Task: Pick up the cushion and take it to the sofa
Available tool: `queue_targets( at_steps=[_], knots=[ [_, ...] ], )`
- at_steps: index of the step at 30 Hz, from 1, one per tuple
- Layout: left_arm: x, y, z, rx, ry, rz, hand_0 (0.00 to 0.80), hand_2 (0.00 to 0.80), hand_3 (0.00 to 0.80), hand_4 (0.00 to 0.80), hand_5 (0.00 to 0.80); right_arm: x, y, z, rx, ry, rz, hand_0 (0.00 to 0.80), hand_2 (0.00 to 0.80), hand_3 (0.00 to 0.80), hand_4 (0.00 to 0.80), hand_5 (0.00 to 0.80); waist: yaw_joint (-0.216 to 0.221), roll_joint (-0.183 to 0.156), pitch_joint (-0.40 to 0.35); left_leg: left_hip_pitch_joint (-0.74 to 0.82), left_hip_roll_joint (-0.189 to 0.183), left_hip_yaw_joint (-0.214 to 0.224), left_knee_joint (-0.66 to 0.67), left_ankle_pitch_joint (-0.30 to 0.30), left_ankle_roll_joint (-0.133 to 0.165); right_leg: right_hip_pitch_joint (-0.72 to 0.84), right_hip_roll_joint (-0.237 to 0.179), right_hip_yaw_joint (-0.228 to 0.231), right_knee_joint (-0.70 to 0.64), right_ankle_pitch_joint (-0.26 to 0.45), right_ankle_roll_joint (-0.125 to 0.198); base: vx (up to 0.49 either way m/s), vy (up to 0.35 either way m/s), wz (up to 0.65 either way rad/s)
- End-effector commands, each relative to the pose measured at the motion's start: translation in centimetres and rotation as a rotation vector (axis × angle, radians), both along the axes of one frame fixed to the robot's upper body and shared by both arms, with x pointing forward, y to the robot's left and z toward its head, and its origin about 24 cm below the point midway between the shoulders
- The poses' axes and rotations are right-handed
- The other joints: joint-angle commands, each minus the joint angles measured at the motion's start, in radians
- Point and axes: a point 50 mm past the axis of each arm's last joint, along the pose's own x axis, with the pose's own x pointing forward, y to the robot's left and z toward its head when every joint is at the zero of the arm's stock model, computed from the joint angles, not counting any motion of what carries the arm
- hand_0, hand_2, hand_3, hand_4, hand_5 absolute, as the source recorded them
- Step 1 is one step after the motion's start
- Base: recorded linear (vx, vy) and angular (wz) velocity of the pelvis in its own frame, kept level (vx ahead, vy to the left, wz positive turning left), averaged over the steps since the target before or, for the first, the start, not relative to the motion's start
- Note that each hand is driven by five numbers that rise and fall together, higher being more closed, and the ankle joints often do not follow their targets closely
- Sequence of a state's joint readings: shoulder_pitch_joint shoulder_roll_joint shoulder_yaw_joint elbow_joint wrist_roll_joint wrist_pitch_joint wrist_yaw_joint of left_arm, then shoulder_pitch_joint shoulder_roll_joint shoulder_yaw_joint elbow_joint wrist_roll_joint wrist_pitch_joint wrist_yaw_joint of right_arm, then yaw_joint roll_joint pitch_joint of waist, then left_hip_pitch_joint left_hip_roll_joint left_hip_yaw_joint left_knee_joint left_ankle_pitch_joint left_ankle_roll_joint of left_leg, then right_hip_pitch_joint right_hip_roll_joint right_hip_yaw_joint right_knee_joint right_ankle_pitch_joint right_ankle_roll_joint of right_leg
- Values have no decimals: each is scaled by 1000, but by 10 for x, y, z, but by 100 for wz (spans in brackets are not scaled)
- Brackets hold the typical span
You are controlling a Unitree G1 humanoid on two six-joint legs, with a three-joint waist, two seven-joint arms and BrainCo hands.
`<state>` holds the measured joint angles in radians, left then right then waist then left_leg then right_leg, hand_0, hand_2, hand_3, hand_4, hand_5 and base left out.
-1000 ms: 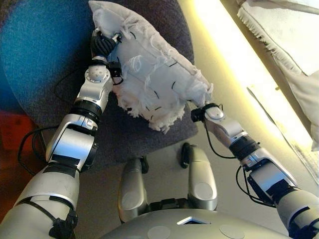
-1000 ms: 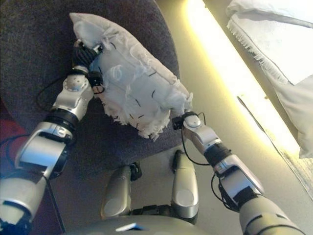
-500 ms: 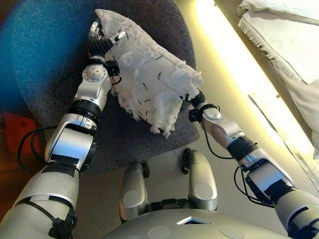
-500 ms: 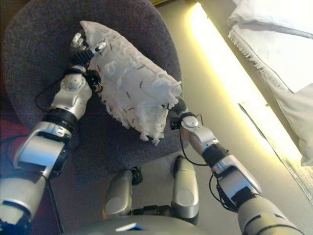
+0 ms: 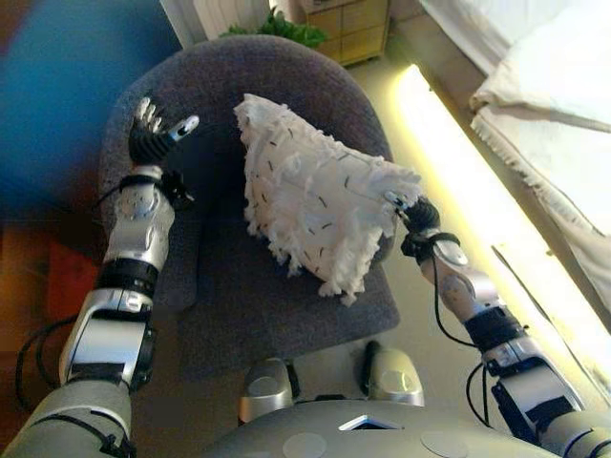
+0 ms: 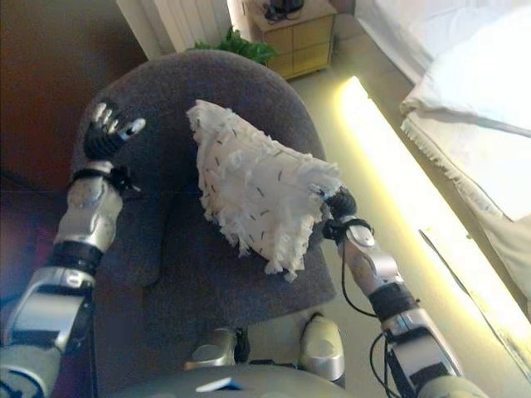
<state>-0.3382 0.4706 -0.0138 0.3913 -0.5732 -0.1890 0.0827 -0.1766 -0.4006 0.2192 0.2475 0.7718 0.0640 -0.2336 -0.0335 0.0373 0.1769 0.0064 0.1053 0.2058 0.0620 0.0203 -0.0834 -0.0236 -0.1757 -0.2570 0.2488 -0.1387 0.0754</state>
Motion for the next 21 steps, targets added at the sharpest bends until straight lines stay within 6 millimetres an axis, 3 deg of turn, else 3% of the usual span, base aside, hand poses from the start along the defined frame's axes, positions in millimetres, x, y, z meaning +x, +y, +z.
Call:
queue_targets(
  at_steps=[1,6,13,19,21],
  knots=[
    [-11,1,14,-29,-95,-72,0,0,0,0,0,-1,-6,25,-1,-181,-13,0,0,0,0,0,32,-62,-96,20,23,-16,-5,-33,-12,70,-67,2,-208,133,87,22,-17,12],
    [-38,1,-13,-127,-35,-111,0,0,0,0,0,-22,-7,15,-42,-185,50,0,0,0,0,0,34,-67,-125,59,15,1,-71,-19,-1,94,-45,-6,-254,156,86,1,-2,-1],
    [-65,-2,-41,-213,34,-145,0,0,0,0,0,-54,-21,-20,38,-100,-5,0,0,0,0,0,34,-71,-146,81,-2,18,-147,4,8,110,-16,-30,-312,187,83,-61,4,-1],
    [-78,-8,-54,-282,68,-155,0,0,0,0,0,-63,-25,-31,88,-93,-113,0,0,0,0,0,44,-67,-141,54,-11,25,-149,4,11,88,-5,-34,-335,205,83,-111,22,-2],
    [-84,-9,-62,-287,99,-142,0,0,0,0,0,-67,-26,-32,11,-92,-121,0,0,0,0,0,47,-65,-137,55,-13,28,-149,3,14,88,-6,-33,-333,205,82,-71,23,-3]
  ],
)
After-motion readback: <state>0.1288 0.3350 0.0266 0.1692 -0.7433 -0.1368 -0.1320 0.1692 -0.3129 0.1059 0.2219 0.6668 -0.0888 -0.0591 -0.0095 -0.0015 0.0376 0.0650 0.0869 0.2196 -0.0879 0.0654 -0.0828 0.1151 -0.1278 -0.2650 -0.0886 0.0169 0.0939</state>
